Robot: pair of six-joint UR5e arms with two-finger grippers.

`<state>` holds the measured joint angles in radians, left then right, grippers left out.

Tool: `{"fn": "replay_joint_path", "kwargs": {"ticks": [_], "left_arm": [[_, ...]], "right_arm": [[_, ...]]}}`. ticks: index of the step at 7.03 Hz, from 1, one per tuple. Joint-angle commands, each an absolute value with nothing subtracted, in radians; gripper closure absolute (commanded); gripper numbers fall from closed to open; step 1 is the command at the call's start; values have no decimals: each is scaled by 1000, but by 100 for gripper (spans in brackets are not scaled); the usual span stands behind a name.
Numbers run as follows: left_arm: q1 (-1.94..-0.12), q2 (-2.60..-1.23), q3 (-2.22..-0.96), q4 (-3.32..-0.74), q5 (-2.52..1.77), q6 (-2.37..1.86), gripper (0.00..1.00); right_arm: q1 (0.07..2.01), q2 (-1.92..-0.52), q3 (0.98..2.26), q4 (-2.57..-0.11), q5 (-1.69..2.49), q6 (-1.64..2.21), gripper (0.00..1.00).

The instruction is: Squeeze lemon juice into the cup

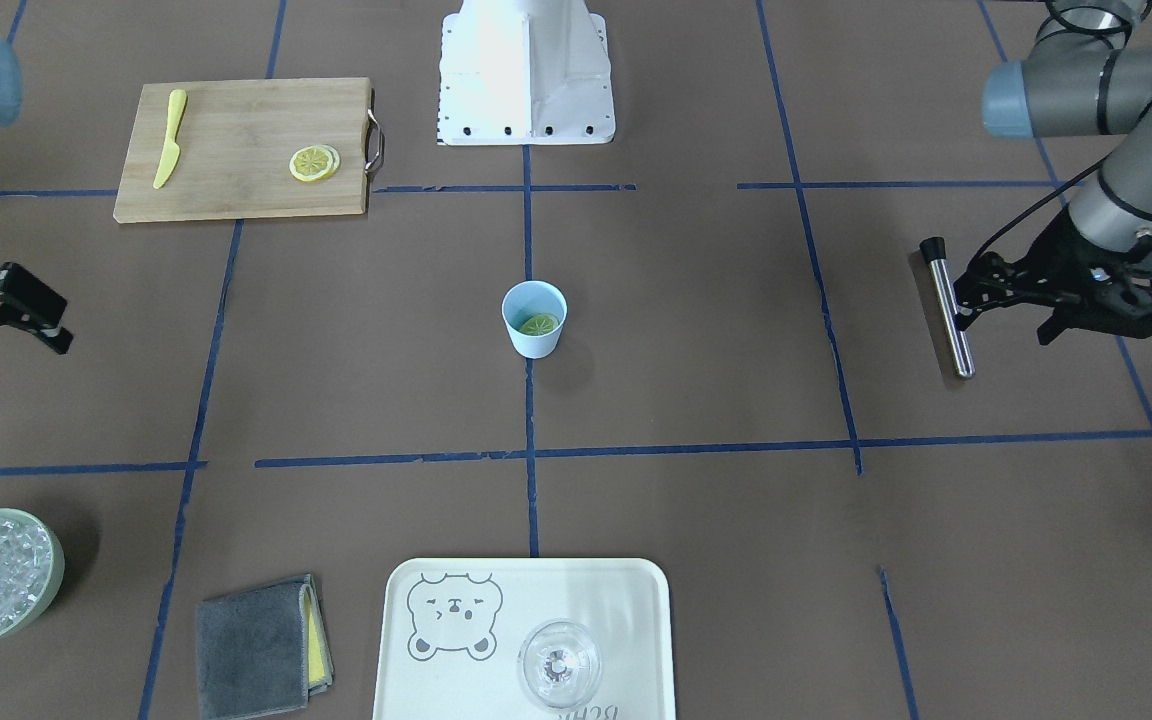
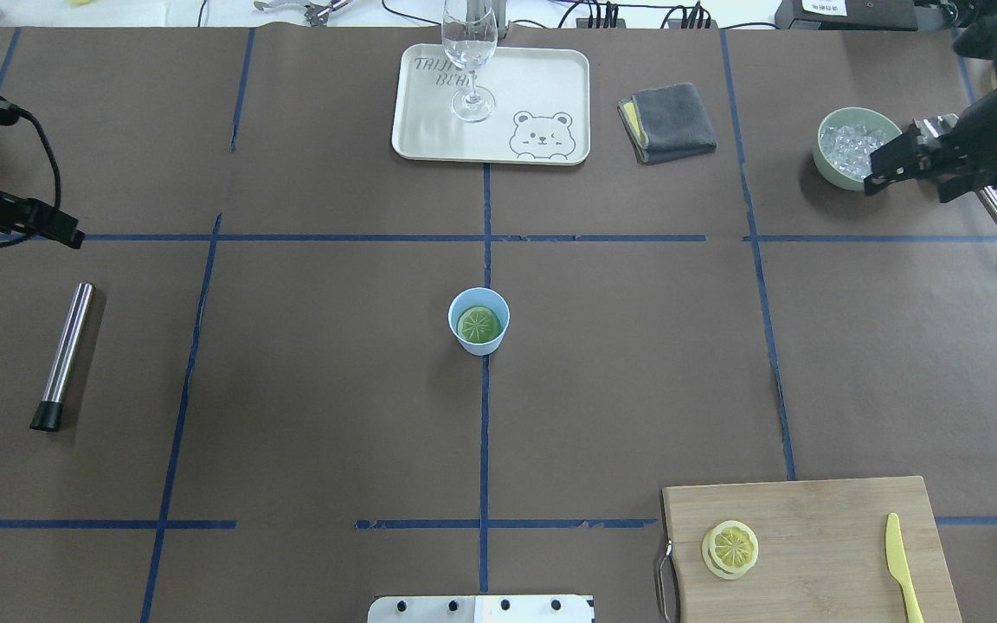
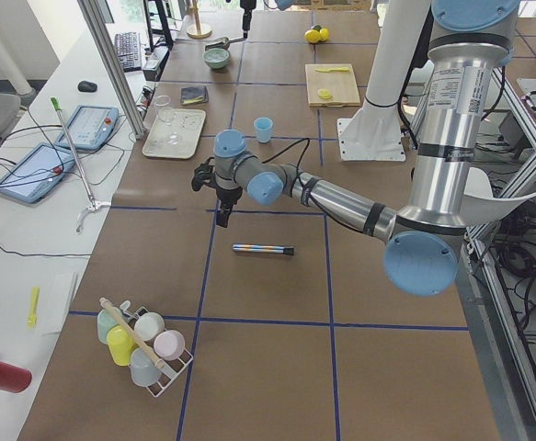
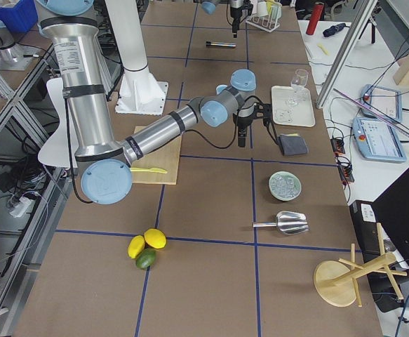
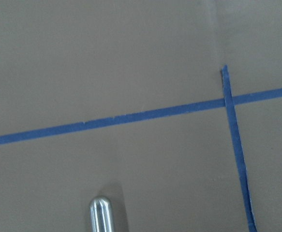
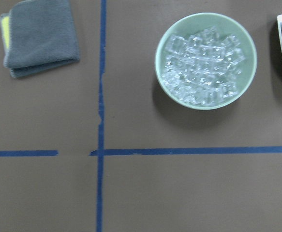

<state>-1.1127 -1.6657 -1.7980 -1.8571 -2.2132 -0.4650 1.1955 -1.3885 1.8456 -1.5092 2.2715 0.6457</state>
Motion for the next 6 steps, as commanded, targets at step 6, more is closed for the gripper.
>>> {"fn": "replay_joint_path", "kwargs": {"ticks": [6], "left_arm": [[-1555, -1571, -1720, -1597, -2272, 238, 0]], "right_arm": [[1566, -1499, 1611, -1635, 2355, -18, 0]]}}
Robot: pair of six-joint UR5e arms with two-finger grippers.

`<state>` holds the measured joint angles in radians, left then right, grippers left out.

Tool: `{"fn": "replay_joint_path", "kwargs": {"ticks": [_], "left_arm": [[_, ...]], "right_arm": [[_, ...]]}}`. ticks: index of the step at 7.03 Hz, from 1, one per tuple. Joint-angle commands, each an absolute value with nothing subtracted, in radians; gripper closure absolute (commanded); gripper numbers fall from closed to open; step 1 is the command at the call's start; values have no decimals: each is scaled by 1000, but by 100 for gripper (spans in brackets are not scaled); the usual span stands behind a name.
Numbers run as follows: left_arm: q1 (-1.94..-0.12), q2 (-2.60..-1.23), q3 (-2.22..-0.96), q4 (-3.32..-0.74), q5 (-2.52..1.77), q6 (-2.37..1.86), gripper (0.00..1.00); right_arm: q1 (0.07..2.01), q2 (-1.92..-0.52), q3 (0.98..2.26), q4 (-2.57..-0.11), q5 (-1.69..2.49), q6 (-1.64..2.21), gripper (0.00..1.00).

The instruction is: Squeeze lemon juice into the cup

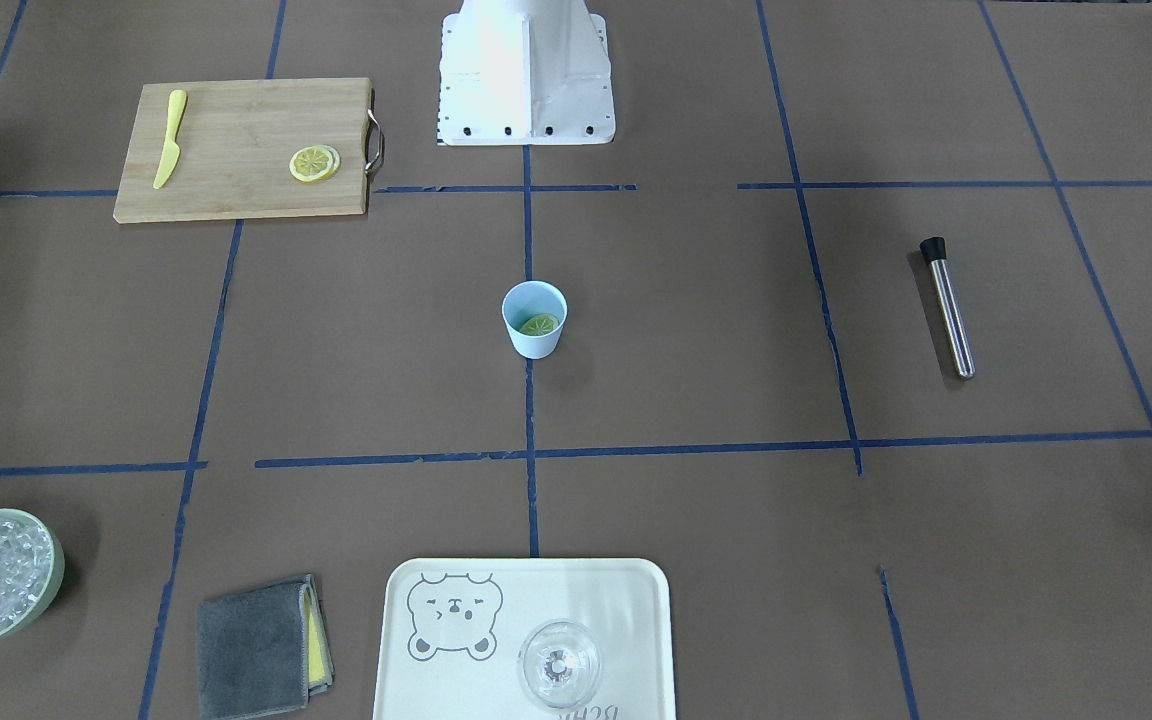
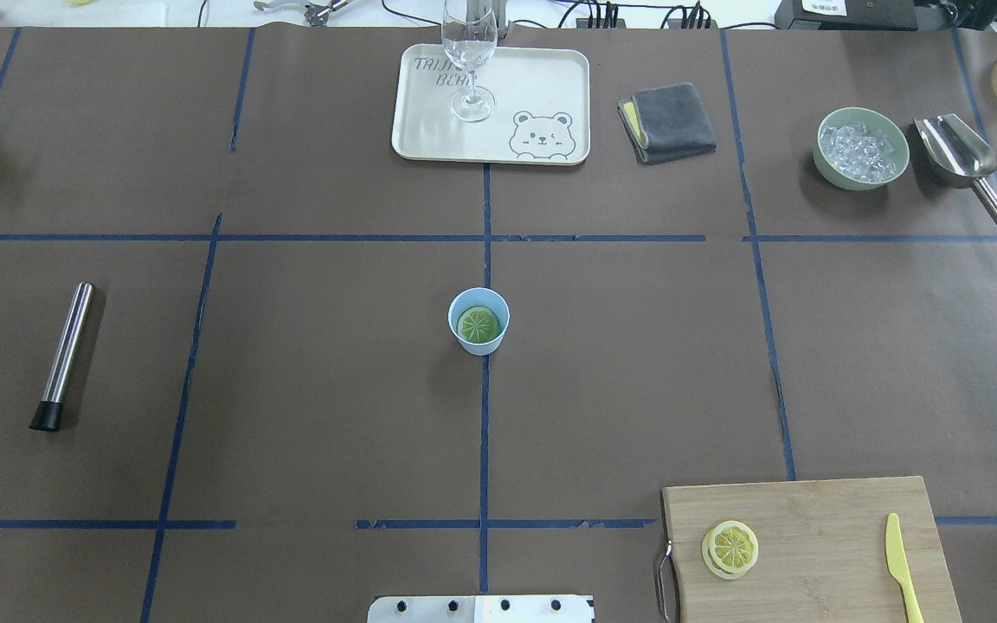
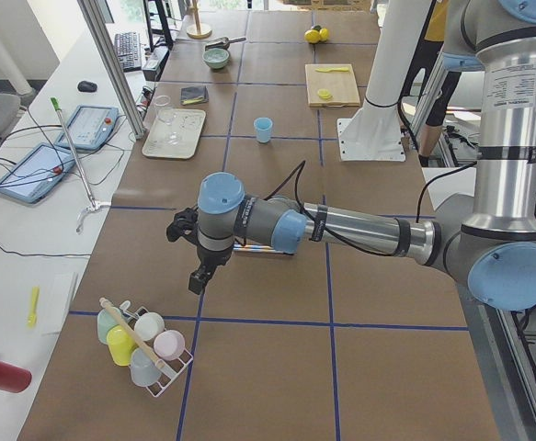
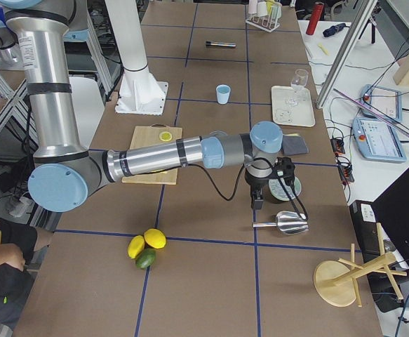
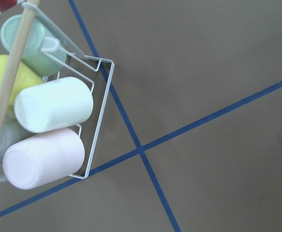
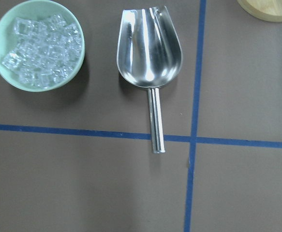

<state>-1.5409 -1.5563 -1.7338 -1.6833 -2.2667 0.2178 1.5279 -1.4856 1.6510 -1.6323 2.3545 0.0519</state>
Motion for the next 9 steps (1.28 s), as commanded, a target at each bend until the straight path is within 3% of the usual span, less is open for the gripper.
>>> {"fn": "replay_joint_path", "kwargs": {"ticks": [1, 9], "left_arm": [[-1555, -1569, -1715, -1553, -2319, 235, 0], [-1543, -1549, -1663, -1615, -2356, 172, 0]], "right_arm": [[1562, -1490, 1594, -1634, 2346, -18, 0], [1500, -1489, 1597, -1626, 2373, 0, 0]]}}
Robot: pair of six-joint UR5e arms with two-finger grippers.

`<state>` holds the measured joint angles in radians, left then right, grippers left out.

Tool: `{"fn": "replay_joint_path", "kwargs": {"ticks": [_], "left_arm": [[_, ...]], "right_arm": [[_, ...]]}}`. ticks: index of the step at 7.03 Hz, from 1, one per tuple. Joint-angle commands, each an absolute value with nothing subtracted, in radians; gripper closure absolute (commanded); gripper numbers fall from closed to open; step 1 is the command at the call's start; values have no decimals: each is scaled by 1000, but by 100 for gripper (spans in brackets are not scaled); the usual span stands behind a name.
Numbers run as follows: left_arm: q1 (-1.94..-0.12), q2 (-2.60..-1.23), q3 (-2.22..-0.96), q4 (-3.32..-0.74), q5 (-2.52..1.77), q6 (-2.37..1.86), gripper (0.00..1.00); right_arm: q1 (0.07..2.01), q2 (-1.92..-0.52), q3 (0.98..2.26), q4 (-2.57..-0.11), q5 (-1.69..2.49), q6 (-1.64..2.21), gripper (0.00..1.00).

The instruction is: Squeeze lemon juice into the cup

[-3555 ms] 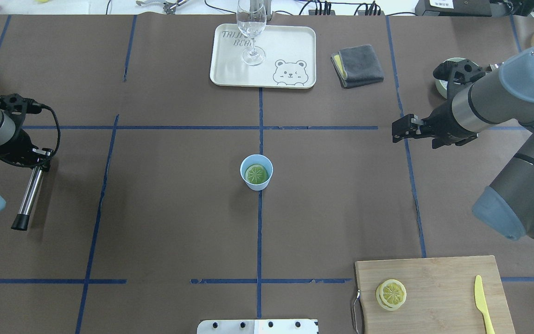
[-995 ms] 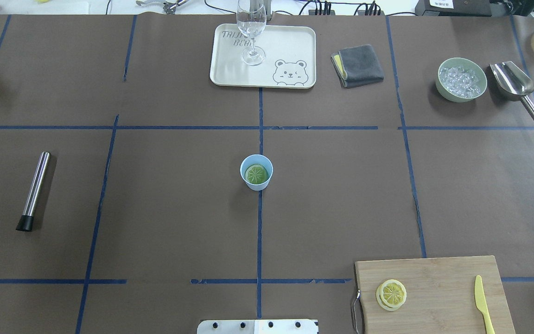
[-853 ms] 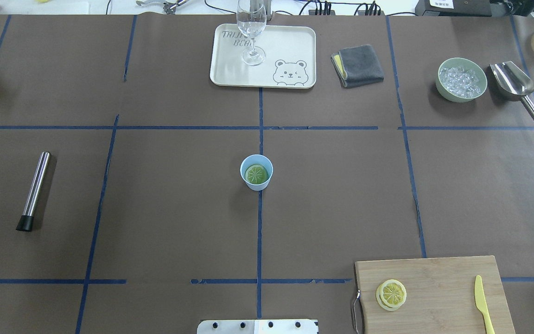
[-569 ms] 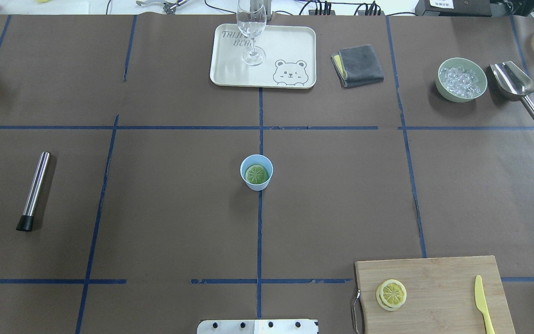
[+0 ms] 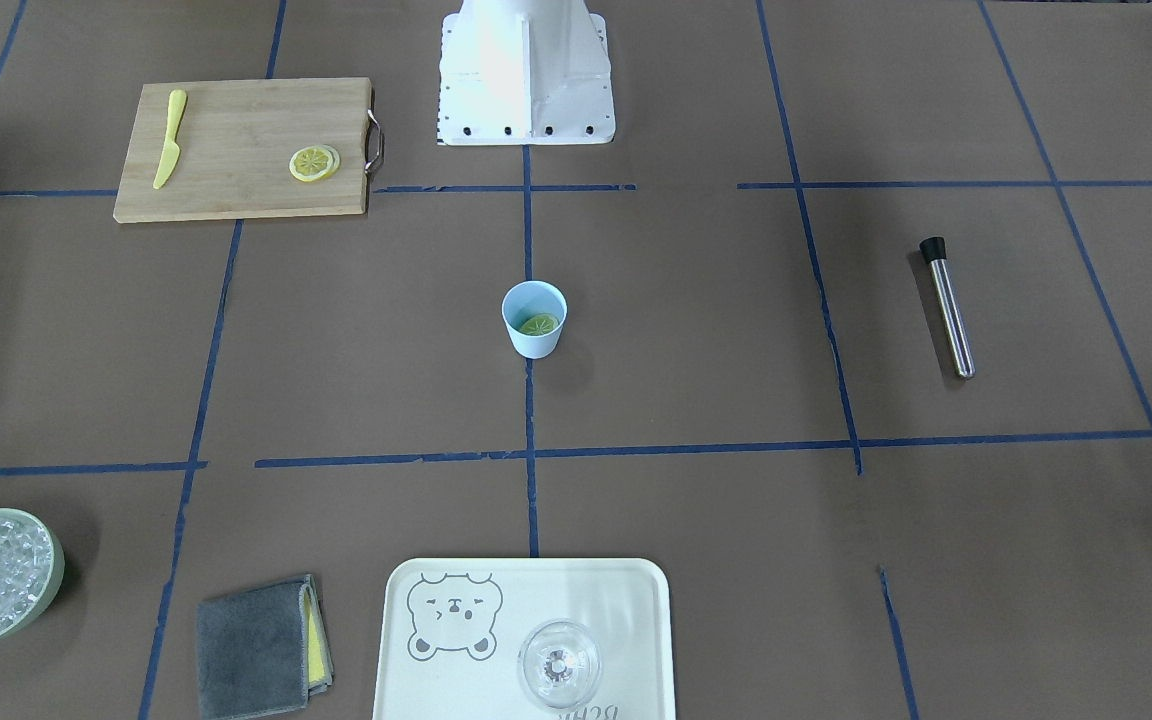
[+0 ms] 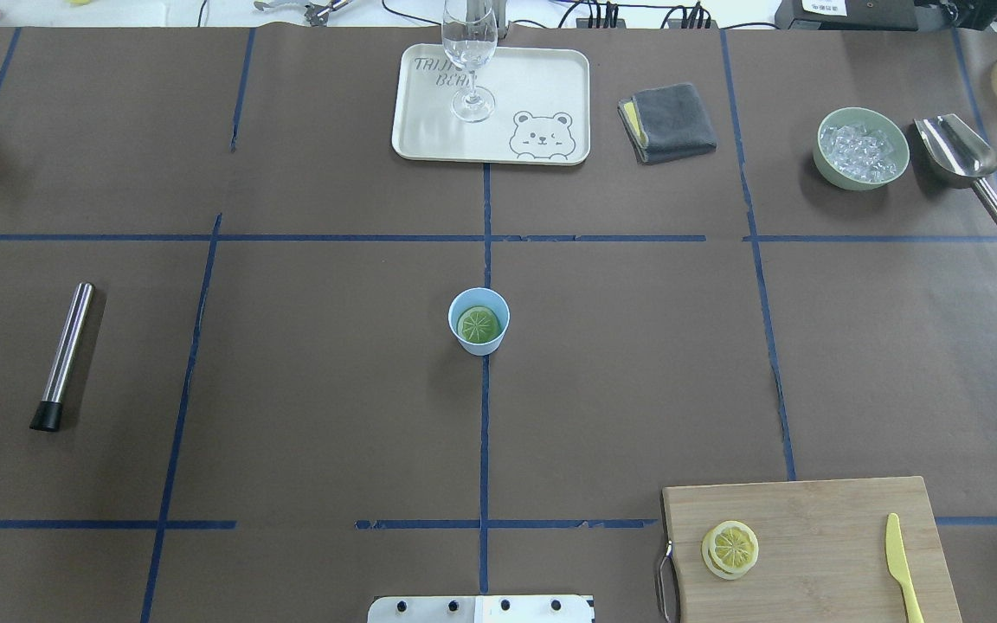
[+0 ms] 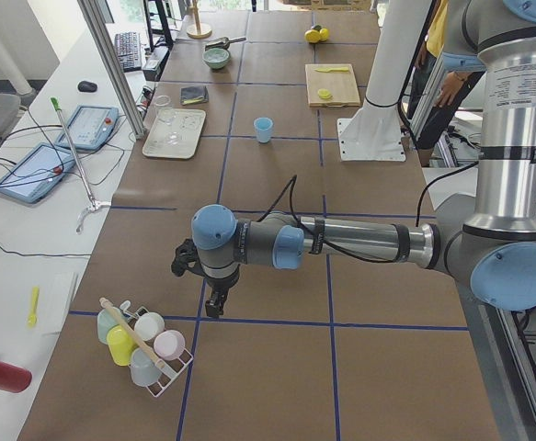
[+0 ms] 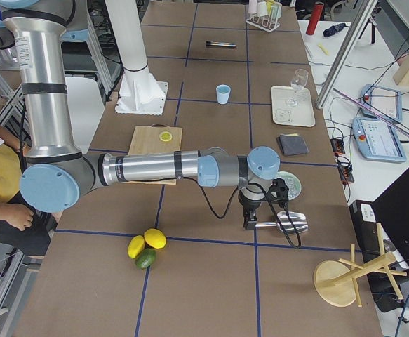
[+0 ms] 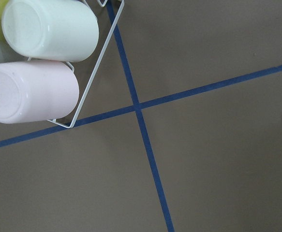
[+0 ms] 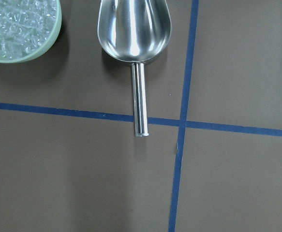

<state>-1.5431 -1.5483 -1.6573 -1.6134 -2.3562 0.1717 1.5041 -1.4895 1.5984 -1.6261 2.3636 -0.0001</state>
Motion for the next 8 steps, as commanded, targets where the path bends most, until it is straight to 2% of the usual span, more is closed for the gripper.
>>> {"fn": "replay_joint_path", "kwargs": {"ticks": [1, 8], "left_arm": [[-1543, -1554, -1670, -1614, -2353, 170, 0], [-1543, -1542, -1632, -1603, -2353, 160, 0]], "right_arm": [[1500, -1489, 1597, -1626, 2375, 0, 0], [1488, -1488, 1588, -1624, 2387, 0, 0]]}}
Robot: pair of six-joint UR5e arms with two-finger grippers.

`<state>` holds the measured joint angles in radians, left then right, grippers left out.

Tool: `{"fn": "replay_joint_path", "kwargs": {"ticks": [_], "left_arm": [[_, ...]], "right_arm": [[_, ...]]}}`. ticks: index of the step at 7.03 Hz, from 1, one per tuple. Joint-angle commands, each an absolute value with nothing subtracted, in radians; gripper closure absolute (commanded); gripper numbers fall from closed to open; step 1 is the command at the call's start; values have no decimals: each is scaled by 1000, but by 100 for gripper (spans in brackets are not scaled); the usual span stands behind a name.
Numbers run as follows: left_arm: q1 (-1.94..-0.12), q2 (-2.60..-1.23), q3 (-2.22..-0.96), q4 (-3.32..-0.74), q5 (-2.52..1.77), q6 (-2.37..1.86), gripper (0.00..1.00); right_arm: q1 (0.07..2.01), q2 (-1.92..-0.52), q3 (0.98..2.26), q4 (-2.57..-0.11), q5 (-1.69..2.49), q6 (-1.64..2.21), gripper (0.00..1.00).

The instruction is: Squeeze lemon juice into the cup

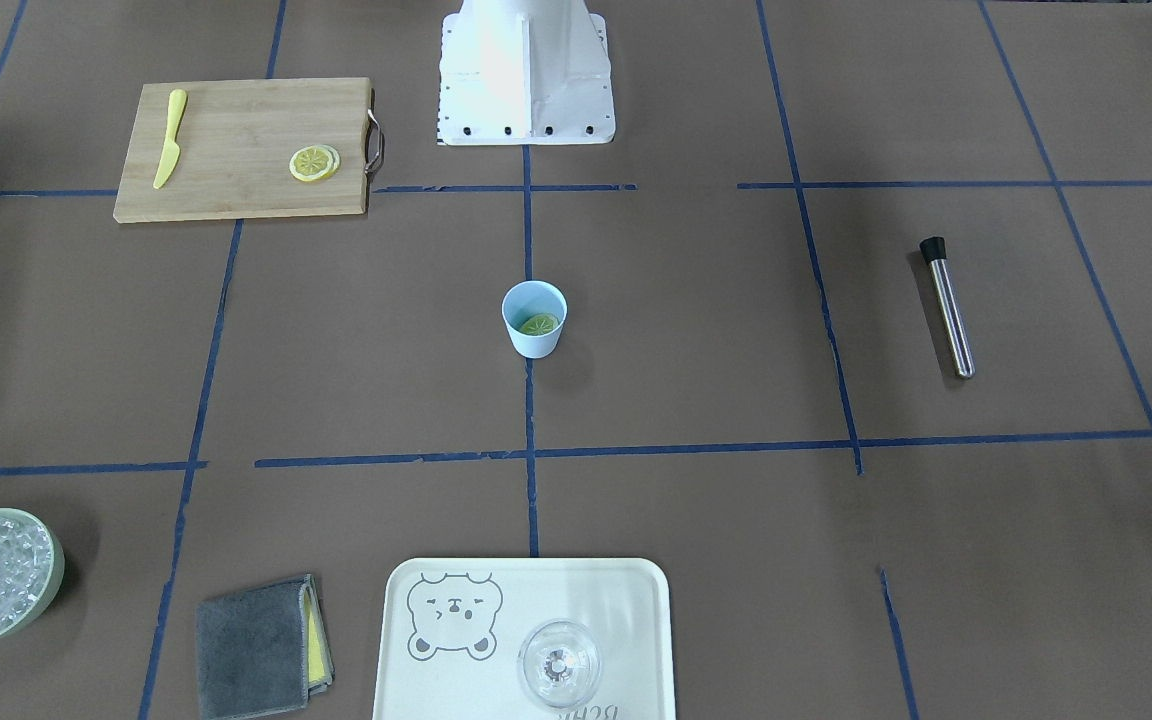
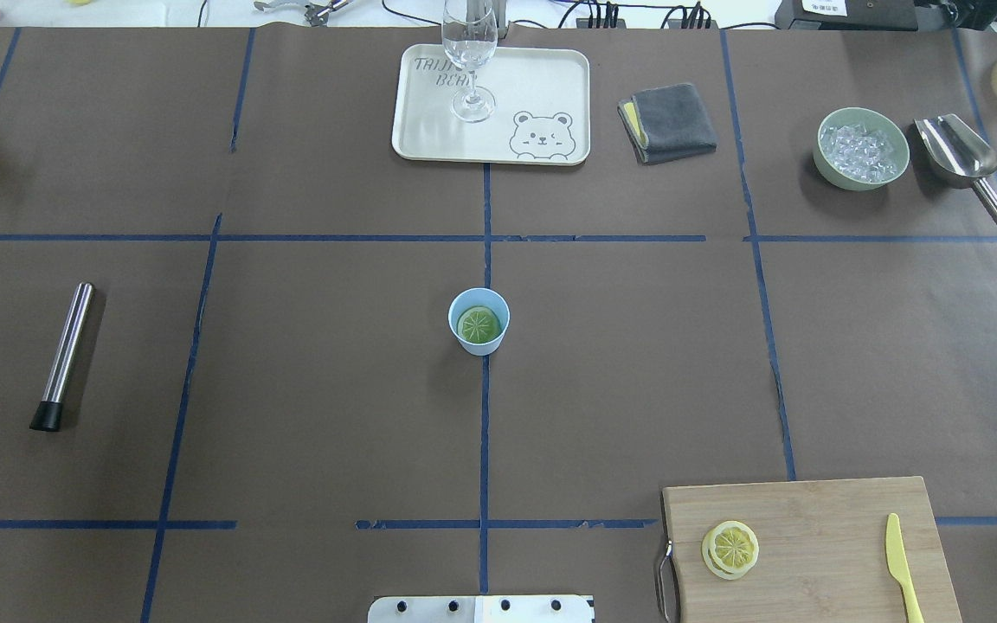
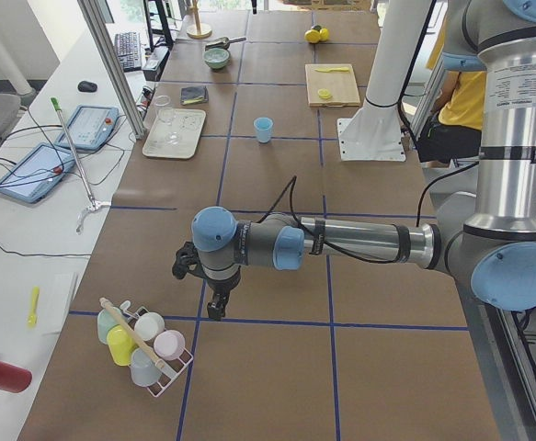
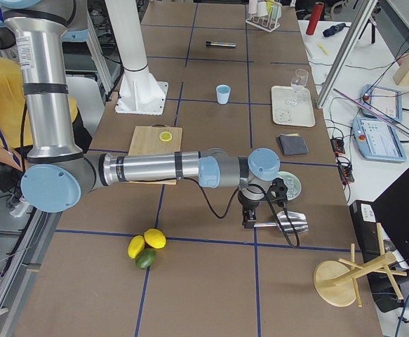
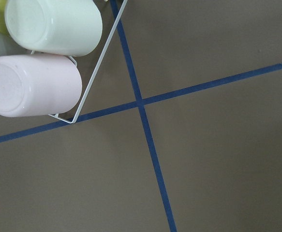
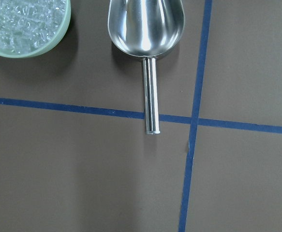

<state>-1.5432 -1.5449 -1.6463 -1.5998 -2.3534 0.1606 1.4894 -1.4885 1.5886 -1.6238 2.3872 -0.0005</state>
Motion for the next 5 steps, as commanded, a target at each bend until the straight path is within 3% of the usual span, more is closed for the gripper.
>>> {"fn": "replay_joint_path", "kwargs": {"ticks": [1, 5], "left_arm": [[-1543, -1543, -1634, -1601, -2350, 158, 0], [-1545, -1575, -1640, -1483, -2349, 161, 0]], "right_arm": [[1488, -1488, 1585, -1624, 2387, -2, 0], [1488, -1488, 1568, -1621, 2388, -2, 0]]}}
